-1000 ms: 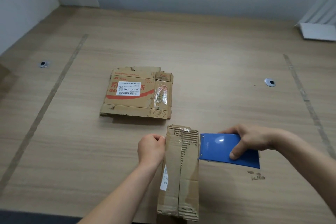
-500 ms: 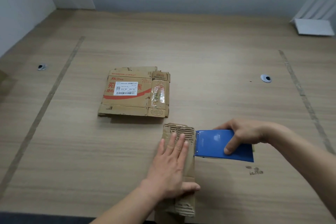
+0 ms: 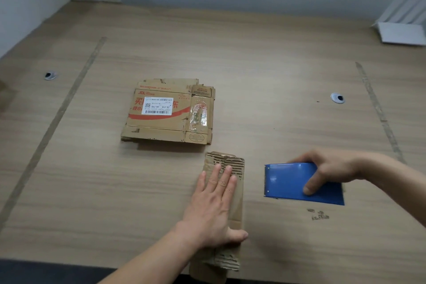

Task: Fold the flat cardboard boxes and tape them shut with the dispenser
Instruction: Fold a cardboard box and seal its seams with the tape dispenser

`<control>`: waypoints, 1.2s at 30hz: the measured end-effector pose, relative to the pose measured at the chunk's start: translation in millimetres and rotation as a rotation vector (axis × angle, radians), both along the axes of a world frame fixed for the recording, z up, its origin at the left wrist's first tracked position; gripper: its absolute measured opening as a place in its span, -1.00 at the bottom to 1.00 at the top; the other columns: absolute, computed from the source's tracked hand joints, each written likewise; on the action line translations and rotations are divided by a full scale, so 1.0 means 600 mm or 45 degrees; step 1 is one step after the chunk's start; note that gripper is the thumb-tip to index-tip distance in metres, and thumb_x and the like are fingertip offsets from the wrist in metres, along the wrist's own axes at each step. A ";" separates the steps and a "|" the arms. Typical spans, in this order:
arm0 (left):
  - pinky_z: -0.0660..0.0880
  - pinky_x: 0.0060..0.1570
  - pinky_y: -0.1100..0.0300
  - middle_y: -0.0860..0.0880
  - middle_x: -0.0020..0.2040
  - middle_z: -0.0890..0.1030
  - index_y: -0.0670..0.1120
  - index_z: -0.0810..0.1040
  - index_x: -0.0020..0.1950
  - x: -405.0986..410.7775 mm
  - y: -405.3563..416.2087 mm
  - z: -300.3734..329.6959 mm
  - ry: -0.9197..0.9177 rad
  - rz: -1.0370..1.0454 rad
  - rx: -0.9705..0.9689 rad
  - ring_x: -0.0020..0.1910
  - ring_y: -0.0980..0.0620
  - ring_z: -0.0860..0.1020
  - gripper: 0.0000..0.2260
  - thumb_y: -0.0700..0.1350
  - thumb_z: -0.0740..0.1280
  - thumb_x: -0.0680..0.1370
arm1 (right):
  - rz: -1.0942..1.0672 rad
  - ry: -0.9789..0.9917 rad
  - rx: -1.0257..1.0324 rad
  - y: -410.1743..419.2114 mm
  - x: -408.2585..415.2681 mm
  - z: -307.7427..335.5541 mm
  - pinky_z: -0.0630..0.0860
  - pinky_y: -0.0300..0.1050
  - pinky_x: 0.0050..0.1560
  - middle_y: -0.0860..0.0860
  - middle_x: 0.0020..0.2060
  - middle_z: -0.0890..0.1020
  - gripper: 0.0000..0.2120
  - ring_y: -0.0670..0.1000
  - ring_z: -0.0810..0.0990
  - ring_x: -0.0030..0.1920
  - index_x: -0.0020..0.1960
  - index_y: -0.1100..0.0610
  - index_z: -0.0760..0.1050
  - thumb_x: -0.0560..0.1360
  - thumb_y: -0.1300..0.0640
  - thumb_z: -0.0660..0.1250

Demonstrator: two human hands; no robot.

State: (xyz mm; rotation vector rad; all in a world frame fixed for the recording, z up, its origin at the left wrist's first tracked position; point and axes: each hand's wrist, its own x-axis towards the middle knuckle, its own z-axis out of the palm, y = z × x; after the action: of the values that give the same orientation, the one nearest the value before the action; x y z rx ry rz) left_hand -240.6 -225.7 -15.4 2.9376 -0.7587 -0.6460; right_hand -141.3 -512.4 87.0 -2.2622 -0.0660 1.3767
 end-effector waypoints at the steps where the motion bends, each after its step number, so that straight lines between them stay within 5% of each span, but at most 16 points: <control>1: -0.37 0.47 -0.20 -0.09 0.52 -0.50 -0.08 -0.37 0.57 0.000 0.000 -0.001 0.002 0.001 0.004 0.44 -0.11 -0.57 0.08 0.55 0.04 0.36 | 0.054 -0.032 -0.092 0.019 0.002 -0.006 0.64 -0.08 0.01 -0.12 -0.04 0.73 -0.54 -0.05 0.70 -0.02 0.16 -0.20 0.63 0.29 0.03 0.60; 14: -0.39 0.45 -0.22 -0.10 0.51 -0.50 -0.09 -0.38 0.56 0.001 0.004 -0.003 0.006 0.005 -0.016 0.43 -0.14 -0.58 0.07 0.54 0.06 0.39 | 0.161 -0.090 -0.433 0.191 0.033 -0.024 0.65 0.02 0.04 0.08 -0.06 0.71 -0.62 0.14 0.70 -0.01 -0.01 0.18 0.62 0.32 -0.03 0.58; 17: -0.40 0.45 -0.21 -0.10 0.51 -0.50 -0.09 -0.38 0.56 0.000 0.004 -0.001 0.045 -0.006 -0.012 0.43 -0.13 -0.58 0.06 0.54 0.06 0.40 | 0.162 -0.082 -0.471 0.227 0.029 -0.038 0.58 -0.13 -0.24 0.07 -0.17 0.66 -0.72 0.12 0.64 -0.18 -0.13 0.17 0.57 0.37 0.02 0.57; 22: -0.50 0.41 -0.17 -0.09 0.49 -0.53 -0.08 -0.39 0.56 0.005 -0.003 0.006 0.083 0.041 -0.020 0.40 -0.11 -0.61 0.06 0.55 0.06 0.41 | -0.064 -0.098 -0.475 0.208 -0.002 -0.062 0.49 -0.19 -0.49 0.08 -0.20 0.61 -0.66 0.05 0.59 -0.29 0.02 0.23 0.53 0.38 0.10 0.57; 31: -0.37 0.48 -0.18 -0.12 0.47 -0.54 -0.11 -0.46 0.48 0.068 -0.036 0.009 0.032 0.195 -0.083 0.44 -0.16 -0.56 0.07 0.57 0.02 0.39 | -0.327 -0.331 -0.266 0.076 -0.023 0.060 0.63 -0.01 -0.01 -0.04 -0.05 0.70 -0.61 0.01 0.68 -0.05 0.12 -0.04 0.59 0.34 0.06 0.60; 34: -0.45 0.44 0.07 -0.06 0.57 -0.36 -0.10 -0.17 0.61 0.082 -0.016 0.004 -0.124 0.191 -0.401 0.51 -0.08 -0.44 -0.08 0.46 -0.02 0.46 | -0.344 -0.312 -0.037 0.061 -0.044 0.100 0.63 0.15 0.14 -0.05 -0.05 0.74 -0.54 0.02 0.72 -0.03 0.14 -0.07 0.63 0.26 0.04 0.59; 36: -0.27 0.47 0.33 -0.01 0.60 0.07 -0.13 0.29 0.54 0.077 -0.004 0.009 -0.275 0.329 -0.888 0.59 -0.03 -0.08 -0.35 0.25 0.07 0.57 | -0.339 -0.277 0.127 0.053 -0.058 0.120 0.62 0.17 0.17 -0.03 -0.01 0.74 -0.49 0.04 0.73 0.01 0.16 -0.12 0.64 0.22 0.02 0.56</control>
State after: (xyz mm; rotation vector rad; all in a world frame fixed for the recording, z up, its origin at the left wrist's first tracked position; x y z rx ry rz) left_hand -194.4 -228.2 -9.8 2.4009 -0.4687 -0.0193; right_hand -176.4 -480.8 159.1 -2.2348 0.0891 0.9681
